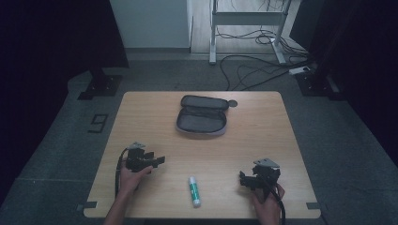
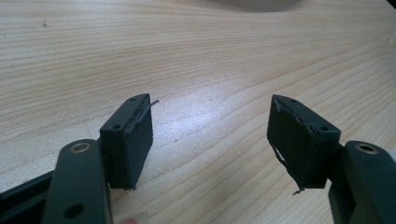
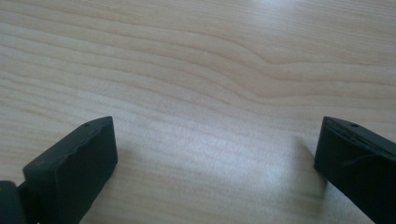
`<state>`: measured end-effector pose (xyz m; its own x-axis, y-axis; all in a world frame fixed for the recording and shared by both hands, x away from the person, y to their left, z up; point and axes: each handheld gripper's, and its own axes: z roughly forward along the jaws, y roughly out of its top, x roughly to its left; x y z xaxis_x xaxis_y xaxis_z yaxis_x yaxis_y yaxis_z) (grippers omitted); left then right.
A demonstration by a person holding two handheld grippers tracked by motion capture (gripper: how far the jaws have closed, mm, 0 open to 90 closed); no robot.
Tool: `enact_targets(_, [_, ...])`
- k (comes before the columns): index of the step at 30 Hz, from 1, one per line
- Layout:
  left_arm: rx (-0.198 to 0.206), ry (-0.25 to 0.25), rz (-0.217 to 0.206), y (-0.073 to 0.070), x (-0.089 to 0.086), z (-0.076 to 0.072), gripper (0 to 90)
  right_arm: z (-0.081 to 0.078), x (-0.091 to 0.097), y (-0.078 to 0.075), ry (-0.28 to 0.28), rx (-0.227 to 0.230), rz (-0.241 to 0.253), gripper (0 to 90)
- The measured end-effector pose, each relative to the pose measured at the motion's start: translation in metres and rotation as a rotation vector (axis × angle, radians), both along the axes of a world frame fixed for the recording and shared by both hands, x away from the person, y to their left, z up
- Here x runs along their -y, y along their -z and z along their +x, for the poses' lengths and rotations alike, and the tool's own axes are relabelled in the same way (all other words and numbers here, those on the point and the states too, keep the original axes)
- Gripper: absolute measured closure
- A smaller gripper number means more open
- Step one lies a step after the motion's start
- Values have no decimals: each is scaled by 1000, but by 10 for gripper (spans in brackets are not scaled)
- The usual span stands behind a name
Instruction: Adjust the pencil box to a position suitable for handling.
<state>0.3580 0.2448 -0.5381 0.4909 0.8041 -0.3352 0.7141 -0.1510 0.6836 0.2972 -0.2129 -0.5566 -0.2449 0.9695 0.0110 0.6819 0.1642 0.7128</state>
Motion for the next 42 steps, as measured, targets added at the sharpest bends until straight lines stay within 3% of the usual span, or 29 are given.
enact_targets(10, [-8, 10, 3, 3, 2, 0, 316, -6, -2, 0, -39, -1, 0, 0])
enact_targets(22, [-1, 4, -20, 2, -1, -1, 318, -5, -2, 0, -40, 1, 2, 0])
enact_targets(29, [10, 8, 4, -1, 6, -1, 318, -8, -2, 0, -44, 5, 0, 0])
enact_targets(30, [-10, 10, -53, -5, 6, -2, 324, -8, -2, 0, -35, 4, -1, 0])
enact_targets(31, [-10, 10, -53, -5, 6, -2, 333, -8, -2, 0, -35, 4, -1, 0])
enact_targets(32, [-9, 5, -83, -10, 8, -3, 333, -8, -3, 0, -39, 6, 1, 0])
enact_targets(35, [13, -16, -66, -14, 10, -2, 325, -7, -3, 0, -47, 2, 2, 0])
enact_targets(42, [14, -16, -67, -13, 10, 1, 325, -3, -4, 0, -47, 2, 1, 0])
